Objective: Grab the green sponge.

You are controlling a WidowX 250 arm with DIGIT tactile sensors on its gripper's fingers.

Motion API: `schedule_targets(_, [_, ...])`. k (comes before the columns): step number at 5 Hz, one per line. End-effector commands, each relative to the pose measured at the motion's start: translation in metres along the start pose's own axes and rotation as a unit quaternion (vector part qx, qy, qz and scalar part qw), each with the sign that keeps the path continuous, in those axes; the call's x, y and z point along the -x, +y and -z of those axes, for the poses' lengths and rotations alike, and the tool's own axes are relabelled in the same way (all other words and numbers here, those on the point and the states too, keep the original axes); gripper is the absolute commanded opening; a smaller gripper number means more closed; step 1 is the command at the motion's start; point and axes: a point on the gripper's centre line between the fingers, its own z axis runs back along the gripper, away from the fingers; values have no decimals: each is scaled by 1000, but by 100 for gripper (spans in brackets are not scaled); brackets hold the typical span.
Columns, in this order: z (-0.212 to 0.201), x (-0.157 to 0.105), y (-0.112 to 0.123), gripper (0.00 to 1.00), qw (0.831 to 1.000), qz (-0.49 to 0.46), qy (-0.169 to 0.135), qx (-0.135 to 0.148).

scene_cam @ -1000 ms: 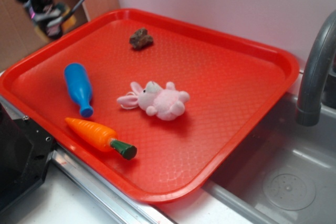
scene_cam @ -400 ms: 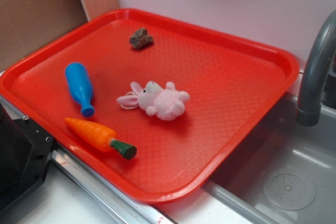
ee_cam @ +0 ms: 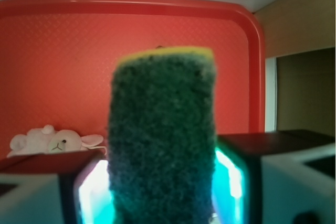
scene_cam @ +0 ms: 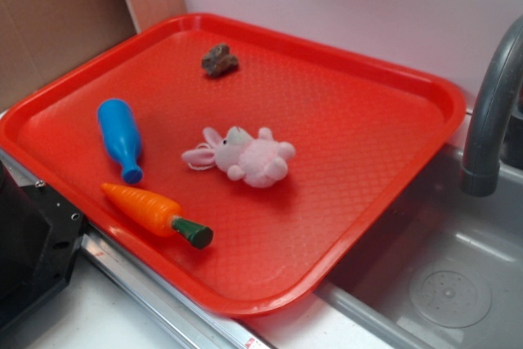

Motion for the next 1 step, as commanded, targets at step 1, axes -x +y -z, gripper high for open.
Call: schedule_targets(1, [-14, 0, 9, 0, 999, -19, -36, 15])
